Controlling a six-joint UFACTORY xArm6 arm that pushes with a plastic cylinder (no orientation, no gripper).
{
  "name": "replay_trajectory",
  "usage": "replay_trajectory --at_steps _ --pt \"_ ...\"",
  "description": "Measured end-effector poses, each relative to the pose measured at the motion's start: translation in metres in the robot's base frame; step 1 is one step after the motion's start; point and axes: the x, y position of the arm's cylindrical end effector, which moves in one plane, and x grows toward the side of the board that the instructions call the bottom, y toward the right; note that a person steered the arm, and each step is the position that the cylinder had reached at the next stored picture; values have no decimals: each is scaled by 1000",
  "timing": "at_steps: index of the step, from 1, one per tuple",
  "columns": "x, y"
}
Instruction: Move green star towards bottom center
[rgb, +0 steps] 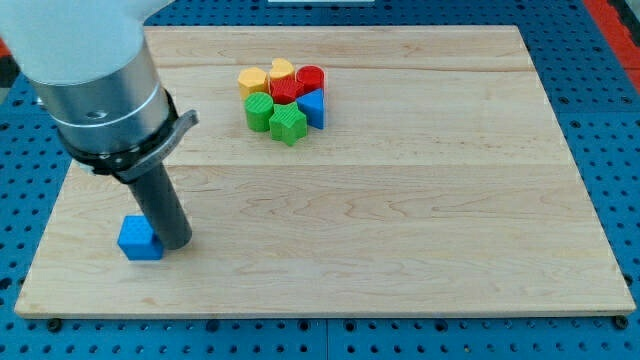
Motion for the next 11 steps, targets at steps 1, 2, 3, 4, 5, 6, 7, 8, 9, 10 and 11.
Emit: replay_trajectory --at_steps 1,2,3,4,5,6,7,8,9,10,11 --pt "0 36" --pt "-23 101" --pt "-54 166" --pt "-91 213" --pt "-150 259" --pt "-206 262" --pt "-253 247" --pt "-289 221" --pt "-286 190" --pt "-256 189" --pt "-227 181"
